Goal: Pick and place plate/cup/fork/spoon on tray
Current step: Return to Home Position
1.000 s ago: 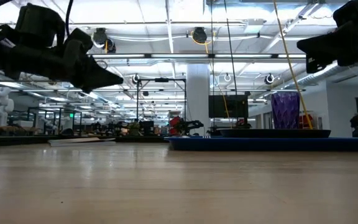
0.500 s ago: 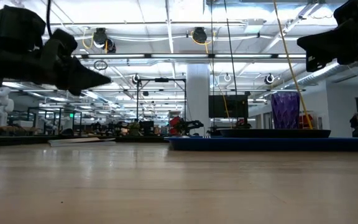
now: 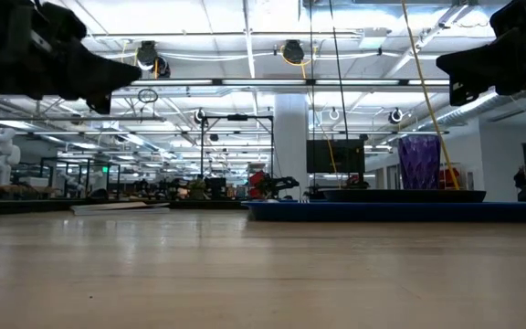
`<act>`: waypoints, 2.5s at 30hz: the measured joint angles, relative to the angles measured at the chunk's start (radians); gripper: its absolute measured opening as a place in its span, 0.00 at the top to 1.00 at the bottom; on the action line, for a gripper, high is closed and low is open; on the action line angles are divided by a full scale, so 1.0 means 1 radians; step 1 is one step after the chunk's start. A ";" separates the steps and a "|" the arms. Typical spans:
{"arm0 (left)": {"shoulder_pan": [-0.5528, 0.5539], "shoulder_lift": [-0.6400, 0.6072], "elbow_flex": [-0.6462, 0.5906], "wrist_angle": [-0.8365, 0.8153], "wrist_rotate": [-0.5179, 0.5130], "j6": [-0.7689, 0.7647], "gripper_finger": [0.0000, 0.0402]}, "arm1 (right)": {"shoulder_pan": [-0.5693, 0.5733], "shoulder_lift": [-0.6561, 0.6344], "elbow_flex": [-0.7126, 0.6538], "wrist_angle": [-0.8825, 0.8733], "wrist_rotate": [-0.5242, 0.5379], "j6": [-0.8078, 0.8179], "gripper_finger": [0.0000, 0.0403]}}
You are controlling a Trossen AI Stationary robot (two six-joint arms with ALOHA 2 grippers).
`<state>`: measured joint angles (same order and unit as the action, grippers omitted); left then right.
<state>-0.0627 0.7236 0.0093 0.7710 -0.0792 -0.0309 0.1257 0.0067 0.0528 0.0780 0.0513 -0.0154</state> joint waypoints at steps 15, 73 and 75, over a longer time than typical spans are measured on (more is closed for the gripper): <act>0.019 -0.440 0.000 -0.543 0.090 0.066 0.98 | 0.000 0.000 0.000 0.000 0.000 0.000 1.00; 0.047 -0.716 0.002 -0.753 0.129 0.100 0.98 | 0.000 0.000 0.000 0.000 0.000 0.000 1.00; 0.047 -0.716 0.002 -0.753 0.128 0.100 0.98 | 0.000 0.000 0.000 0.000 -0.001 0.000 1.00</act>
<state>-0.0162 0.0078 0.0109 0.0185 0.0492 0.0691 0.1260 0.0071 0.0532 0.0784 0.0506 -0.0152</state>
